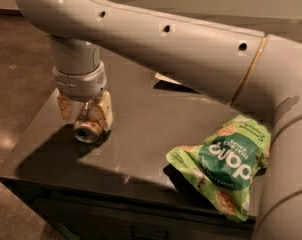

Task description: Place orange can upright

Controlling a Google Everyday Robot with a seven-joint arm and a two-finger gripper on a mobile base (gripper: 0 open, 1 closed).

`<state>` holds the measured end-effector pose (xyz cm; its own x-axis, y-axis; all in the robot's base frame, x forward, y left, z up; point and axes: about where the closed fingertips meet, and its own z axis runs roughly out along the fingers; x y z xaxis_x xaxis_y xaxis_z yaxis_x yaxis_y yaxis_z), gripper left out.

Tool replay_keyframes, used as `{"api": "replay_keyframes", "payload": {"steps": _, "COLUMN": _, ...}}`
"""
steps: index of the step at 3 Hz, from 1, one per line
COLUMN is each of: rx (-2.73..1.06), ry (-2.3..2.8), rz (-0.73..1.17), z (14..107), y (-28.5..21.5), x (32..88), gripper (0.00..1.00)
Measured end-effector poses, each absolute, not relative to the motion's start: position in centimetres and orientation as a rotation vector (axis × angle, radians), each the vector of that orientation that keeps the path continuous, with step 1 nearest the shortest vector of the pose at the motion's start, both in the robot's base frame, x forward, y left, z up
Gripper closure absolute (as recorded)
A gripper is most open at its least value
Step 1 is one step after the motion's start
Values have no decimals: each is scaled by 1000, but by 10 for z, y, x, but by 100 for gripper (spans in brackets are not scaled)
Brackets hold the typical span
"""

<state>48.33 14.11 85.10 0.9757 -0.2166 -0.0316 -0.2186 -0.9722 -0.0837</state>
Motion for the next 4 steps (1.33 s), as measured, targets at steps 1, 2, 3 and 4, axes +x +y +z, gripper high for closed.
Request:
{"api": "replay_keyframes", "payload": {"steps": 1, "rx": -3001, "ry": 305, "rz": 42, "z": 858, "y": 149, "x": 485, "gripper": 70}}
{"api": "replay_keyframes", "payload": {"steps": 2, "rx": -2927, "ry": 311, "rz": 68, "z": 870, "y": 160, "x": 488, "gripper": 99}}
{"api": "replay_keyframes", "payload": {"steps": 3, "rx": -2852, "ry": 340, "rz": 92, "z": 881, "y": 168, "x": 492, "gripper": 100}}
{"api": "replay_keyframes", "payload": {"steps": 4, "rx": -2755, "ry": 415, "rz": 125, "z": 894, "y": 173, "x": 500, "gripper": 100}}
